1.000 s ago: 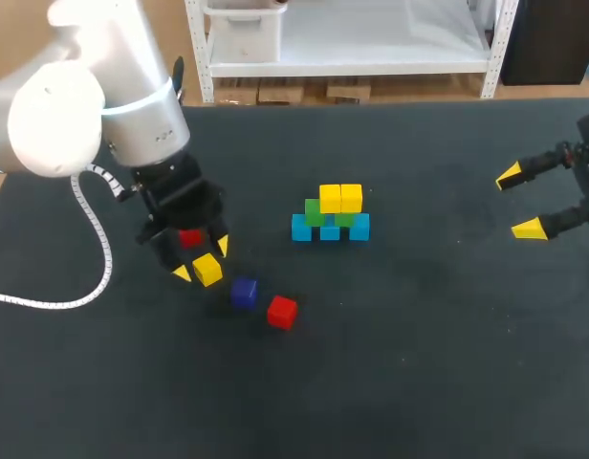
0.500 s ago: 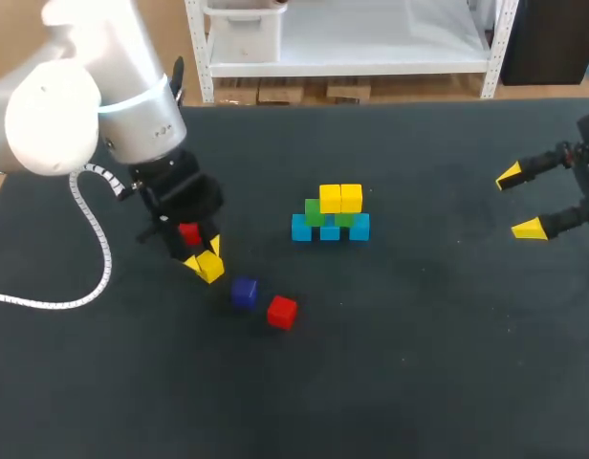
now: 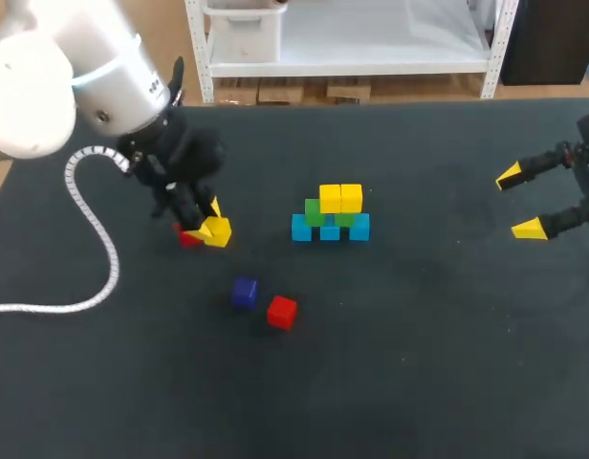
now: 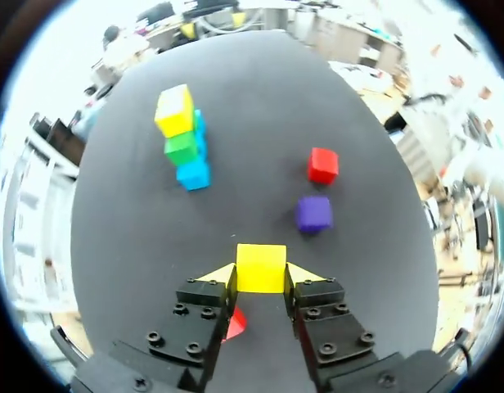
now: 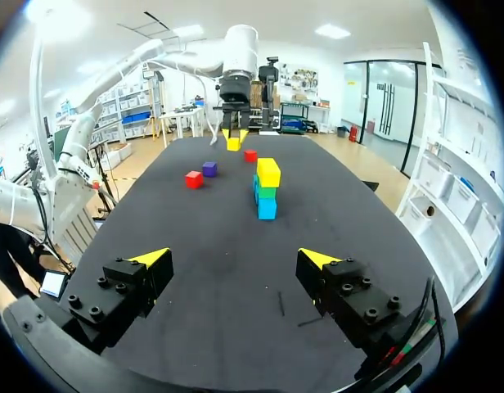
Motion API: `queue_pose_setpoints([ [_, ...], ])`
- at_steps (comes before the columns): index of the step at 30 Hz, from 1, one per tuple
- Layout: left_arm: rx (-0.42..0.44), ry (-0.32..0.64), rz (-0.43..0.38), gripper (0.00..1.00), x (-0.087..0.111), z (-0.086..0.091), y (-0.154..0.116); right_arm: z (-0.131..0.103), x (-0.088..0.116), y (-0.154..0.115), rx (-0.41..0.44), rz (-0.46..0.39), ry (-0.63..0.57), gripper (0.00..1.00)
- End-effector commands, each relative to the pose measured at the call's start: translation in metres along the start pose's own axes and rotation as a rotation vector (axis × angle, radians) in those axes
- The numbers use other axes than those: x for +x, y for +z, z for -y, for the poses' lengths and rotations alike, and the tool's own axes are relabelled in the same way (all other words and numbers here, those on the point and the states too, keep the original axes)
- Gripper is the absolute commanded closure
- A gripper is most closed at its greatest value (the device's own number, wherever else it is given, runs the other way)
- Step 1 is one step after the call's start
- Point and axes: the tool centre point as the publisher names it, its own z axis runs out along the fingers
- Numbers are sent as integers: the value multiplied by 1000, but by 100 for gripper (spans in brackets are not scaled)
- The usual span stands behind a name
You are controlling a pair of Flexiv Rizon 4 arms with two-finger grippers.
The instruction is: Place the blue cubes, place green cubes on the blue cubes, place the yellow cubes on the green cubes, then place the red cubes on the yellow cubes, and place purple cube on the red cubes.
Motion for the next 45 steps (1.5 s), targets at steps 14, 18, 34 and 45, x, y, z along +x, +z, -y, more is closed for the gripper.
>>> queue_pose_setpoints([
  [14,-185,-210,-95,100,-55,-41,-15,1,0,1,-1,2,-1,0],
  [18,-183,-218,-80,100,-61,-48,-12,1,0,1,-1,2,-1,0],
  [34,-181,-202,-69,100,-83,-72,-2,1,0,1,-1,2,-1,0],
  [45,-169,-205,-59,100,-93,-81,5,1,0,1,-1,2,-1,0],
])
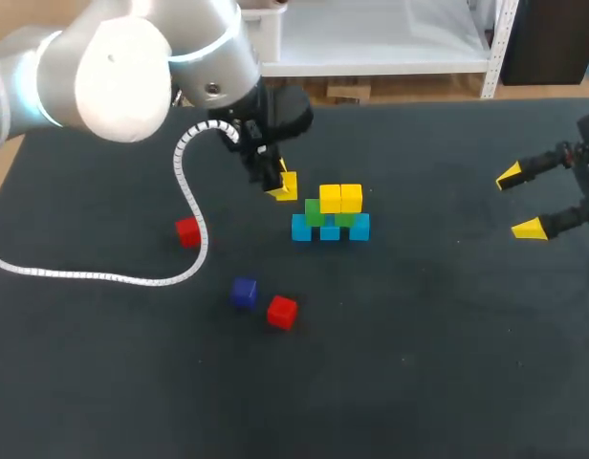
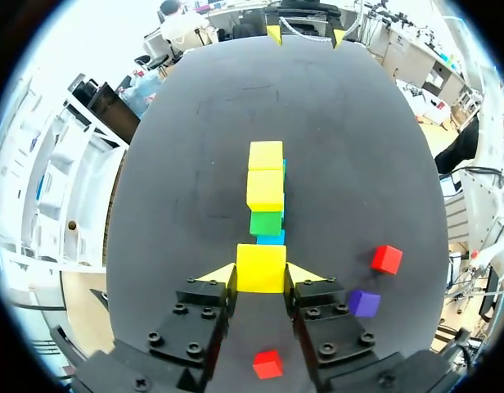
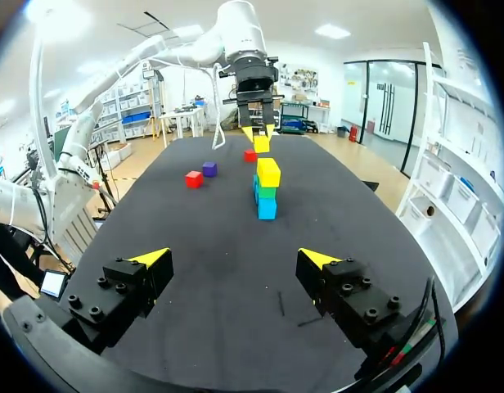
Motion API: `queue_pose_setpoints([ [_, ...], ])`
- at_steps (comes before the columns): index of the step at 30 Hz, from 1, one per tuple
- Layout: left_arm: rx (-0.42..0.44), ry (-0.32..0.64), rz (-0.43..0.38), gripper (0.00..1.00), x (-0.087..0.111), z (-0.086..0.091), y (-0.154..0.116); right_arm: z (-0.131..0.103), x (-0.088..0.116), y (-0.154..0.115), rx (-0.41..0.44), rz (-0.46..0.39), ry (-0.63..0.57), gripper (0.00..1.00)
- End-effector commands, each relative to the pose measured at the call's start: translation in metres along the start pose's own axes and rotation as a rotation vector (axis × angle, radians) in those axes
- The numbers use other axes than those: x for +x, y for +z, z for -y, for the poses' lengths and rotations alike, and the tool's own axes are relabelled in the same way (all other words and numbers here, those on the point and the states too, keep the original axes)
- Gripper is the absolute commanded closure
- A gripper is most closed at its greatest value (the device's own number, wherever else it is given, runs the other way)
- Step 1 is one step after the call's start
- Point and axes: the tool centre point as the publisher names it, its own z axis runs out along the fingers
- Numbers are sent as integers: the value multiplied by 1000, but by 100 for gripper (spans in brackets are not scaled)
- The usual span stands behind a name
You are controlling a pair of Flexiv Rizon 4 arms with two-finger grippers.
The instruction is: Place the blue cubes, place green cubes on the blue cubes, place the yellow cubes on the green cubes, then place the red cubes on the yellow cubes, and place purple cube on the red cubes.
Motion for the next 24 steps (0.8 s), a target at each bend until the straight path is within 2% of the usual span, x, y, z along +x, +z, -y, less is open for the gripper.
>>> queue_pose_setpoints([
  [1,17,0,-1,100,-6,-6,4,1,0,1,-1,2,-1,0],
  [24,56,19,3,100,-21,-3,21,1,0,1,-1,2,-1,0],
])
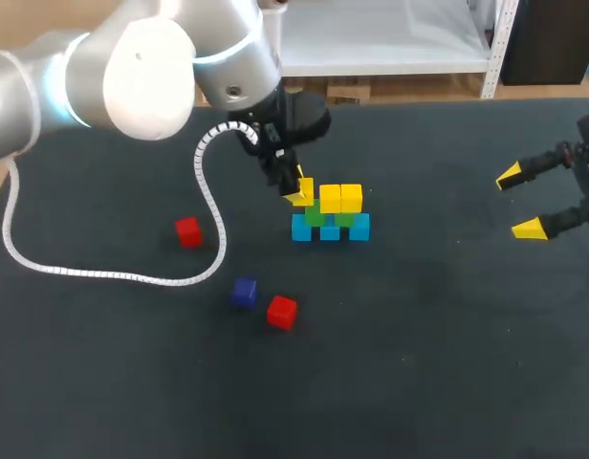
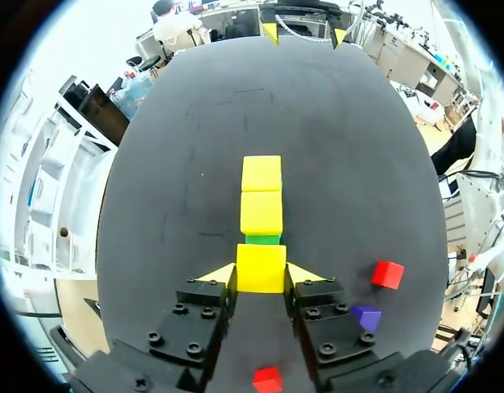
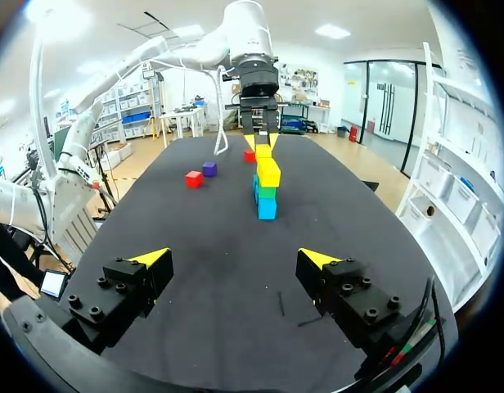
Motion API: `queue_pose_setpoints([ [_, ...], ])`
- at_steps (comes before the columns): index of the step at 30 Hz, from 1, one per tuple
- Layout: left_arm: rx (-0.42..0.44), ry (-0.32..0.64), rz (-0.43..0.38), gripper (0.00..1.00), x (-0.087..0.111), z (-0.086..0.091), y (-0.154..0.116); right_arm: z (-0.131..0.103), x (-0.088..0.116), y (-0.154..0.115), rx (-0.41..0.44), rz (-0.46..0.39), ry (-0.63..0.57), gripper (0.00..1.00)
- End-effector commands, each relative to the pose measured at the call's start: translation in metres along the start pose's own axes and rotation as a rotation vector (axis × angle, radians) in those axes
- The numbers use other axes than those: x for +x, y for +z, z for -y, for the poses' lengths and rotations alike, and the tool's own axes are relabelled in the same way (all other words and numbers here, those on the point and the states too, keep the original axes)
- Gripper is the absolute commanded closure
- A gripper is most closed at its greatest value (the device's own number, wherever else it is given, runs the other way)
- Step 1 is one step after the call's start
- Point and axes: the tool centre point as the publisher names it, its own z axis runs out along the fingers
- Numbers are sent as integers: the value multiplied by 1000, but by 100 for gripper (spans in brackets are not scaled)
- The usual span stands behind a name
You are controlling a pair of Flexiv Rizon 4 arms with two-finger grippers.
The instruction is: Place the blue cubes, place green cubes on the blue cubes, place the yellow cubes on the green cubes, then place the red cubes on the yellow cubes, and place purple cube on the red cubes.
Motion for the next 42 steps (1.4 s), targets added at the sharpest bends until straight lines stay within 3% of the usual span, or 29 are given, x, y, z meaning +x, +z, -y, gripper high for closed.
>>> queue_pose_setpoints([
  [1,13,3,-3,100,-3,-5,2,1,0,1,-1,2,-1,0],
  [42,43,-21,8,100,1,-5,10,1,0,1,-1,2,-1,0],
])
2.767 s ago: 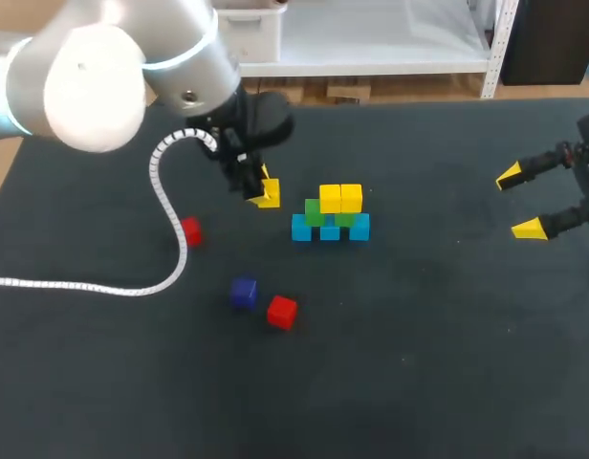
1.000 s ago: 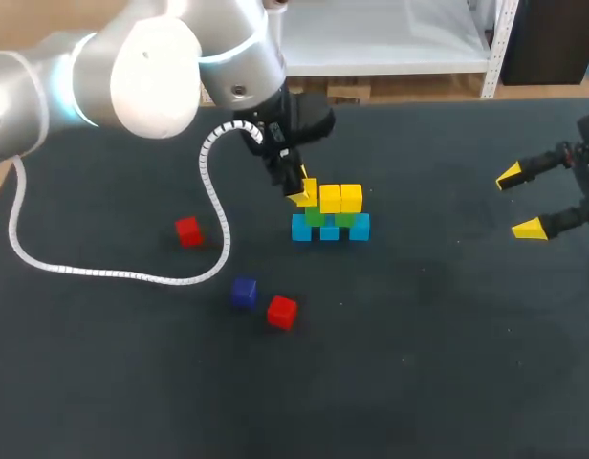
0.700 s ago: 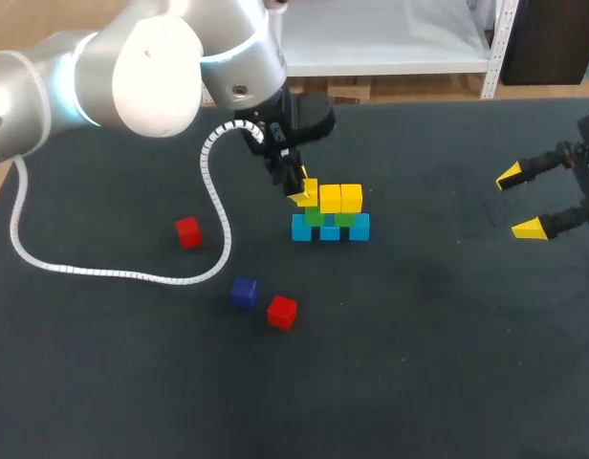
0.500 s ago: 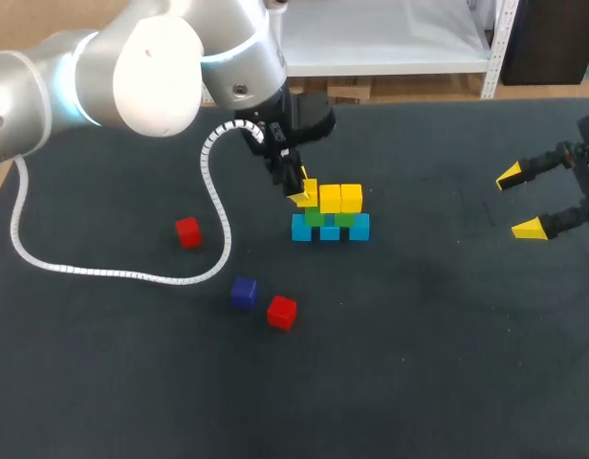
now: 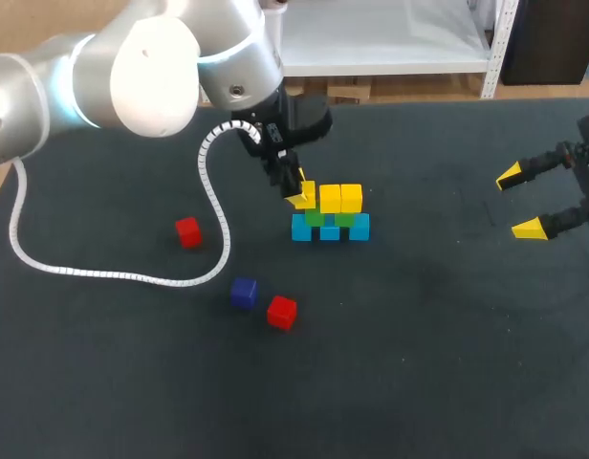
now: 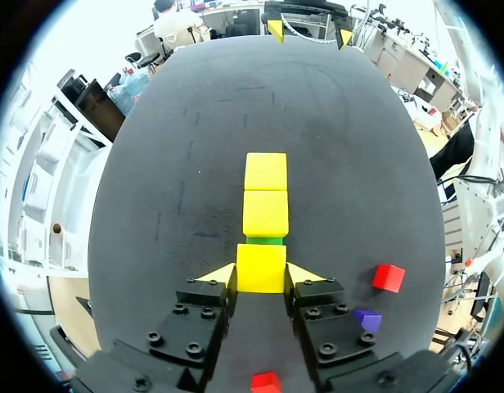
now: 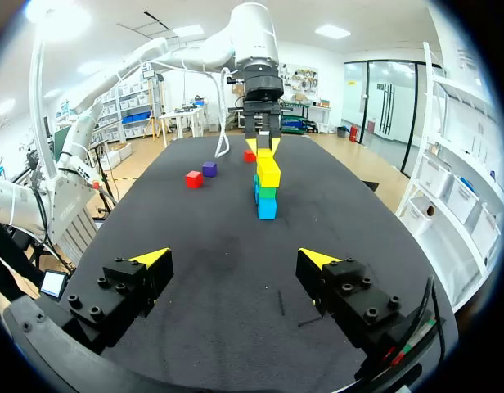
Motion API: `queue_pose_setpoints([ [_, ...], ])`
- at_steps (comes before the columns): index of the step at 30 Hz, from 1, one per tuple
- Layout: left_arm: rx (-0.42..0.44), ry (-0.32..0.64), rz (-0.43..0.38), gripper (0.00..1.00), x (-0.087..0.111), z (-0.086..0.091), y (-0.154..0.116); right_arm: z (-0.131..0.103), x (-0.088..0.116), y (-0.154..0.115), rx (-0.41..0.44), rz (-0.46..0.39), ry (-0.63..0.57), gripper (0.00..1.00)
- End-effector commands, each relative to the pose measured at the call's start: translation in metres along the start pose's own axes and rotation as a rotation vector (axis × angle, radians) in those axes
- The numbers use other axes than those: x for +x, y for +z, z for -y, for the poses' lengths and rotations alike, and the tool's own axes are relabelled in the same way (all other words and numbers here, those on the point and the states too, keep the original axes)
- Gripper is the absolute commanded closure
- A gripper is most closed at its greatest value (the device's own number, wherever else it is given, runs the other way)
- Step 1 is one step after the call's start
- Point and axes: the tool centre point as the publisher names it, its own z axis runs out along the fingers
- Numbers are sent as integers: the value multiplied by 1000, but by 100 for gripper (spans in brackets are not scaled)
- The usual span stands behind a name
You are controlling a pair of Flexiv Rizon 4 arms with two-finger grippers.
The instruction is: Place the blue cubes, place green cubes on the blue cubes, place the yellow cubes on the green cubes, then place the red cubes on the yellow cubes, and place purple cube on the red cubes.
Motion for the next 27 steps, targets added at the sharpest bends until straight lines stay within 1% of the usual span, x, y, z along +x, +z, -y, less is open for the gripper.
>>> queue_pose_setpoints([
  [1,7,2,1,100,0,-3,1,1,0,1,-1,2,-1,0],
  [27,14,-2,9,100,-4,-2,3,1,0,1,-1,2,-1,0],
])
